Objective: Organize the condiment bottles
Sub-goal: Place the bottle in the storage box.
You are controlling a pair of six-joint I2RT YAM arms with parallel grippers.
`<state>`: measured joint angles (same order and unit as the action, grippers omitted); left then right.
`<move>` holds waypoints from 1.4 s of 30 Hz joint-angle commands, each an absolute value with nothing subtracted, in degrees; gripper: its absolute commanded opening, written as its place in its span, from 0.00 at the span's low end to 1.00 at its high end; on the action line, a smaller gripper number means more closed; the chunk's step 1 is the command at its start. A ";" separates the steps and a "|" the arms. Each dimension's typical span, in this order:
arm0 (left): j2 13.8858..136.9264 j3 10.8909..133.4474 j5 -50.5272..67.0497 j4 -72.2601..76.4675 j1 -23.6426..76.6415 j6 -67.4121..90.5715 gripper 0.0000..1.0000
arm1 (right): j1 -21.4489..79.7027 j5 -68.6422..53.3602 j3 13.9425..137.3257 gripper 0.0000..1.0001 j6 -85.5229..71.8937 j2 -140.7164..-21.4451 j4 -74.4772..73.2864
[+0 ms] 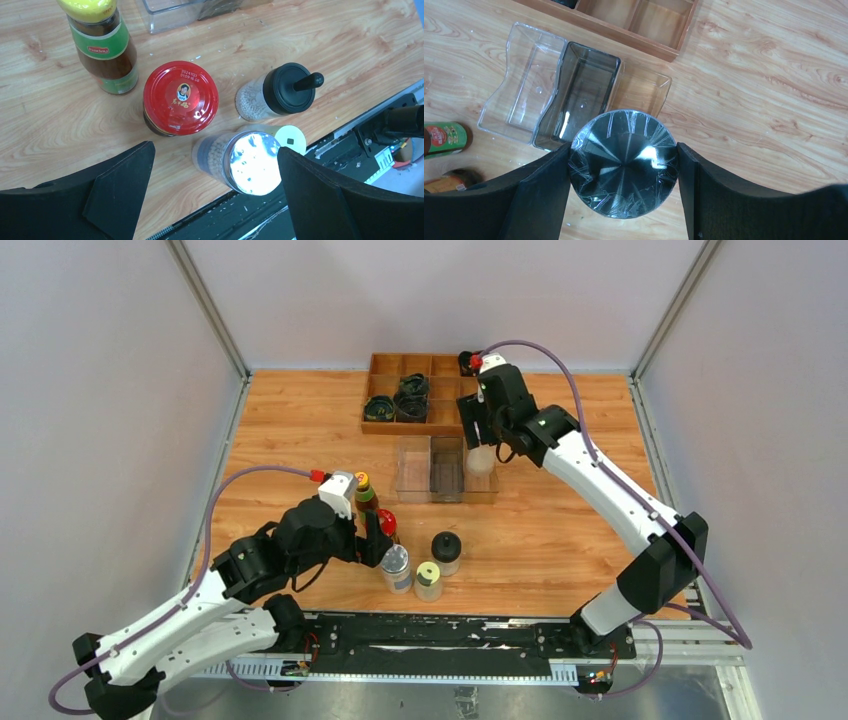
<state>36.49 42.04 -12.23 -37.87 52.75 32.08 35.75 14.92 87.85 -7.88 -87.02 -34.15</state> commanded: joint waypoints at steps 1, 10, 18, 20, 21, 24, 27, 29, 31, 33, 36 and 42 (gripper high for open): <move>36.93 43.46 -12.89 -38.10 53.25 31.69 1.00 | 33.94 14.06 91.65 0.17 -6.31 -88.21 -31.67; 36.67 43.34 -13.07 -38.94 53.24 31.49 1.00 | 31.46 12.32 93.77 0.17 -6.97 -91.88 -30.79; 36.45 42.47 -12.84 -39.21 53.25 31.78 1.00 | 30.34 12.20 96.50 0.17 -6.53 -94.92 -30.35; 36.27 42.28 -12.83 -39.22 53.26 31.87 1.00 | 30.14 12.30 96.79 0.17 -6.28 -95.44 -29.96; 36.22 42.24 -12.83 -39.20 53.26 31.89 1.00 | 30.11 12.49 96.95 0.17 -6.10 -95.71 -29.83; 35.97 42.19 -12.83 -39.33 53.20 31.92 1.00 | 29.92 12.66 96.91 0.17 -5.79 -96.18 -28.87; 35.66 42.12 -12.70 -39.46 53.26 32.00 1.00 | 29.88 12.72 97.05 0.16 -5.52 -96.60 -28.27; 35.47 42.02 -12.57 -39.54 53.26 32.07 1.00 | 29.79 12.83 97.32 0.16 -5.40 -96.99 -28.15; 35.35 41.94 -12.42 -39.55 53.26 32.17 1.00 | 29.63 12.79 97.64 0.16 -5.33 -97.45 -28.01; 35.35 41.92 -12.32 -39.55 53.24 32.18 1.00 | 29.54 12.75 97.95 0.16 -5.29 -97.93 -27.79; 35.45 42.09 -12.30 -39.57 53.26 32.11 1.00 | 29.36 12.72 98.73 0.16 -5.23 -98.77 -27.69; 35.91 42.19 -12.07 -39.55 53.25 31.97 1.00 | 29.04 12.77 99.59 0.16 -5.01 -100.43 -27.34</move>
<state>35.79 42.04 -12.60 -39.20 52.75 31.94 30.02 12.43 96.62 -6.09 -99.48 -29.80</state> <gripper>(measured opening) 0.999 0.743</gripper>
